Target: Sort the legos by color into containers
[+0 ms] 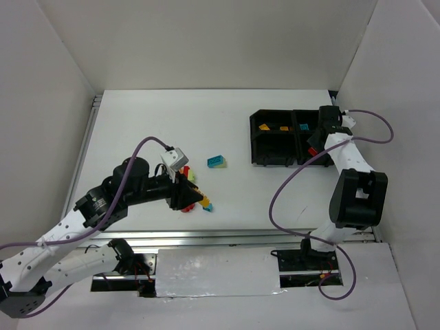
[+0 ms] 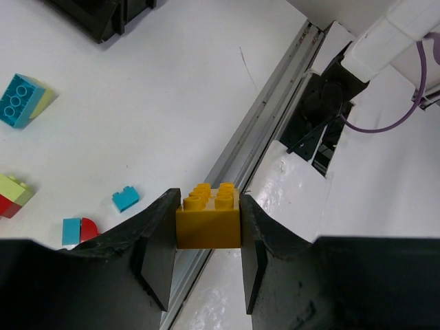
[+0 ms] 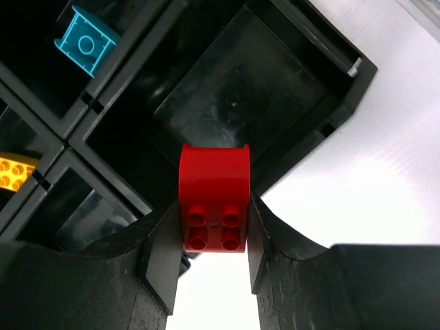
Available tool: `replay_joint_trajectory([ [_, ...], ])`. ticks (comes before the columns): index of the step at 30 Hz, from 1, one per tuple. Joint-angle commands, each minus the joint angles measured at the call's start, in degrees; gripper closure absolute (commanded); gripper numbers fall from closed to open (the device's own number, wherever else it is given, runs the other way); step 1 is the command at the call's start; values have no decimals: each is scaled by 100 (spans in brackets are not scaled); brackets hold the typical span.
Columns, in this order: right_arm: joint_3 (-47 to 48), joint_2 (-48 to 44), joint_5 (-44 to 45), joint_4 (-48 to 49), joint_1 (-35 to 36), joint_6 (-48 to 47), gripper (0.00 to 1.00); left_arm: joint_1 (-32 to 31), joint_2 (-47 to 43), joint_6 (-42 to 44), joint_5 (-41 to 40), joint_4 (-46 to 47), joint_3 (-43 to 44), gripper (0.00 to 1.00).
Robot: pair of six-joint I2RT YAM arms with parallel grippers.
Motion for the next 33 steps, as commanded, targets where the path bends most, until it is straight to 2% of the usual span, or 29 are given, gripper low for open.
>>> replay_joint_trajectory([
  [1,397,165,5,291,-47,91,99,5,-67,-94,271,322,-5,100],
  [6,547,289,-30,308,-47,117,94,5,-67,-94,315,314,-23,100],
  [8,635,402,-83,282,-47,99,77,5,-58,-103,297,331,-23,100],
  [9,696,438,-75,265,-47,91,64,5,-49,-103,306,331,-23,100],
  [10,722,490,-57,238,-47,108,43,5,-49,-112,289,340,-23,100],
  [14,784,465,-48,159,-38,108,29,-4,-5,-121,262,349,-23,100],
  [16,767,307,-66,150,-38,117,17,5,12,-121,253,358,-14,100],
  [21,435,-412,-530,167,329,-31,15,5,56,-313,122,594,12,100],
  [24,-84,-1283,-2642,799,1094,-856,16,14,214,-647,-342,788,179,100],
  [25,-182,-1598,-4355,887,1426,-1276,16,22,284,-735,-414,832,258,100],
  [27,-453,-1898,-5921,1195,1849,-1639,14,75,538,-937,-476,893,548,100],
  [28,-594,-2274,-6441,1361,2104,-1780,3,110,635,-973,-311,955,653,100],
  [29,-726,-2478,-7091,1824,2594,-1773,0,154,854,-1008,-135,973,854,100],
  [33,-1481,-3226,-8359,2988,3204,-1204,0,409,1251,-1140,1209,1297,1164,100],
])
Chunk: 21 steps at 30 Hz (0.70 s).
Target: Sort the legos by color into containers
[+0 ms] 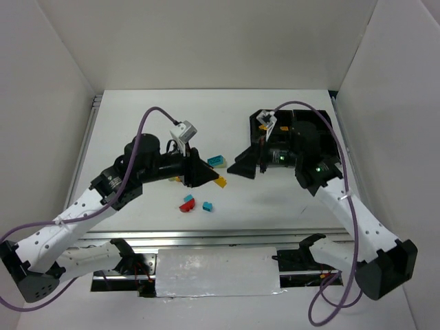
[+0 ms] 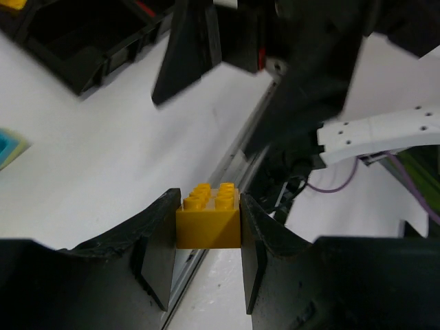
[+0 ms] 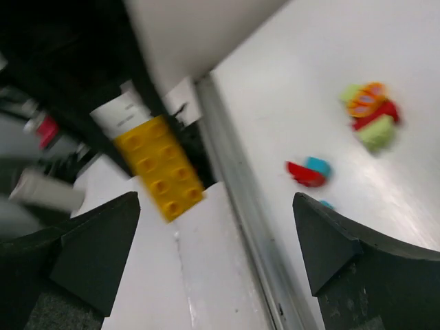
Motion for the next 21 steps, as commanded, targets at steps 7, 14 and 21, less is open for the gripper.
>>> replay_joint_trajectory([
  [7,-1027,-978,-2723,2346,709,674,3,180,280,-479,1940,1365,200,100],
  [14,-967,-1067,-2381,2689,876,1000,16,180,420,-769,2414,1962,85,100],
  [21,-808,-865,-1960,3040,929,1342,30,180,508,-857,2520,2147,-56,100],
])
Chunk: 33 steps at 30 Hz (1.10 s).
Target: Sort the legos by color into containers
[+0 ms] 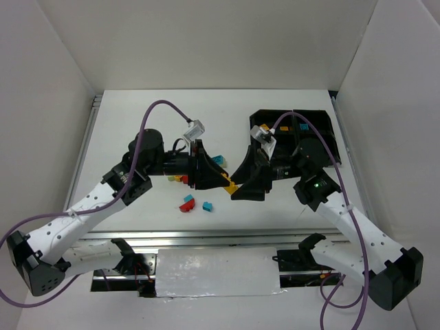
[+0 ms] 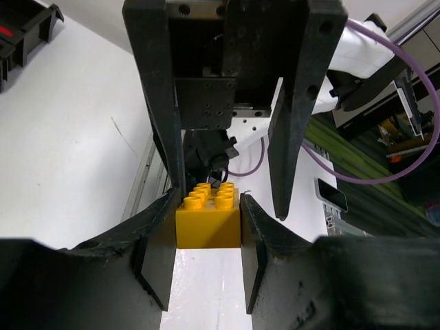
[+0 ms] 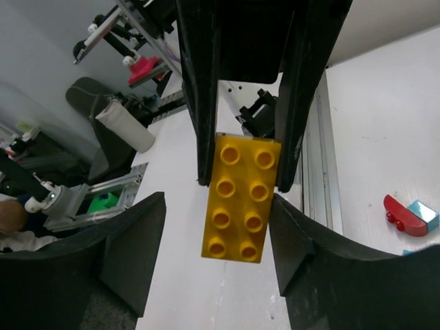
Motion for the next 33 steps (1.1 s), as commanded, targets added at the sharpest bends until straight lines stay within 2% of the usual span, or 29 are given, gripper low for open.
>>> replay_joint_trajectory([
  [1,276,110,244,555,109,245,33,25,21,-73,258,473,3,100],
  [3,294,216,323,608,171,333,50,25,47,6,284,404,73,100],
  [4,311,242,402,617,215,342,91,25,47,76,215,290,100,97],
  [5,312,295,490,530,224,325,100,25,39,129,110,211,135,97],
  [8,277,374,543,363,224,202,100,25,-23,288,-321,43,284,96],
  [11,127,357,587,441,233,158,100,25,-58,402,-848,-168,538,90],
  [14,136,383,824,232,224,9,100,25,-23,481,-1235,-273,697,57],
  [15,179,400,912,39,224,-87,100,25,-23,473,-1367,-308,724,13],
  [16,206,470,1025,-67,224,-123,100,25,-23,473,-1681,-370,750,1],
  [18,319,698,1342,-375,215,-193,100,25,-49,481,-2043,-449,812,0],
  [21,740,1381,2018,-1243,-21,-212,100,25,-172,420,-3429,-914,970,1],
  [22,873,1594,2298,-1455,-144,-150,100,25,-199,350,-4504,-1142,1118,0],
  [23,1031,1796,2632,-2048,-293,-89,100,25,-216,297,-5063,-1709,1224,0],
  [24,1354,2172,3549,-2368,-591,-1,100,25,-225,166,-5573,-2002,1303,0],
  [26,1742,2526,4695,-3079,-882,122,100,51,-260,156,-6426,-2591,1418,1],
  [27,2101,2867,5597,-3248,-1188,253,100,51,-287,295,-6491,-2690,1410,1],
  [30,3025,3640,6910,-3802,-1646,448,100,78,-471,551,-6396,-3006,1243,0],
  [33,4088,4414,7720,-4382,-1850,439,100,86,-761,745,-6395,-3243,796,0],
])
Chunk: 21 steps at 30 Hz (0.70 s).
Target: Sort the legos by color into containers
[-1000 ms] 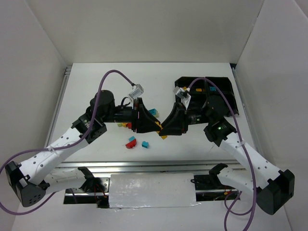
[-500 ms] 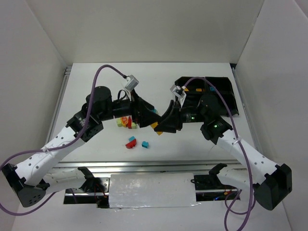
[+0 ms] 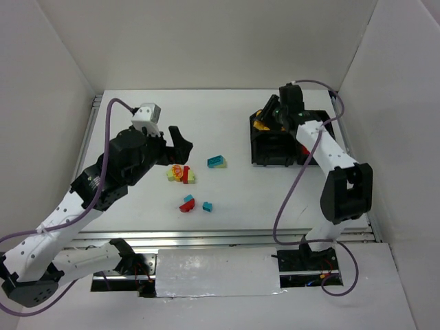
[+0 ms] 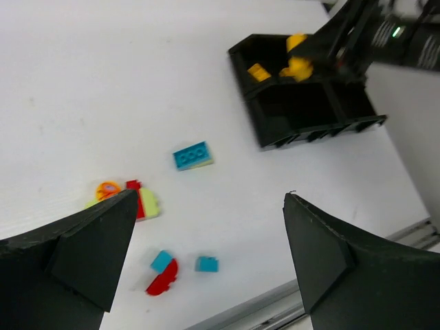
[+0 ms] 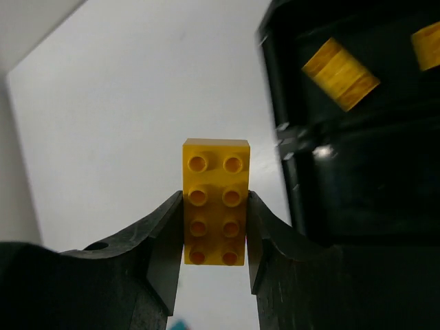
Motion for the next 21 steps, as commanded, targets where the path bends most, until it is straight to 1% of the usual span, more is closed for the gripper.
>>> replay_joint_trajectory([
  [1,1111,583,1850,-892,-176,76,100,16,-409,340,-470,-534,-344,1],
  [2,1679,1011,1930,-1250,-246,59,100,25,-471,428,-514,-578,-432,0],
  [4,2157,1400,2097,-1630,-439,24,100,43,-629,499,-497,-736,-643,1],
  [5,2533,1741,2141,-1727,-492,6,99,52,-682,578,-409,-797,-705,0],
  [7,2869,2007,2151,-1912,-642,-20,99,52,-849,744,-313,-860,-933,0],
  [10,2932,2254,2185,-1896,-721,-64,99,60,-1208,798,-391,-763,-1311,0],
  [14,2845,2237,2300,-1755,-721,-99,97,60,-1447,816,-496,-587,-1610,0],
  [15,2766,2220,2230,-1563,-739,-221,91,60,-1421,833,-505,-605,-1610,1],
  [18,2818,2246,2186,-1474,-783,-310,88,60,-1342,921,-383,-640,-1601,1],
  [20,2949,2386,2221,-1552,-809,-354,83,60,-1351,956,-312,-587,-1645,1],
  [21,3089,2430,2229,-1666,-809,-398,68,52,-1368,965,-260,-578,-1663,1],
])
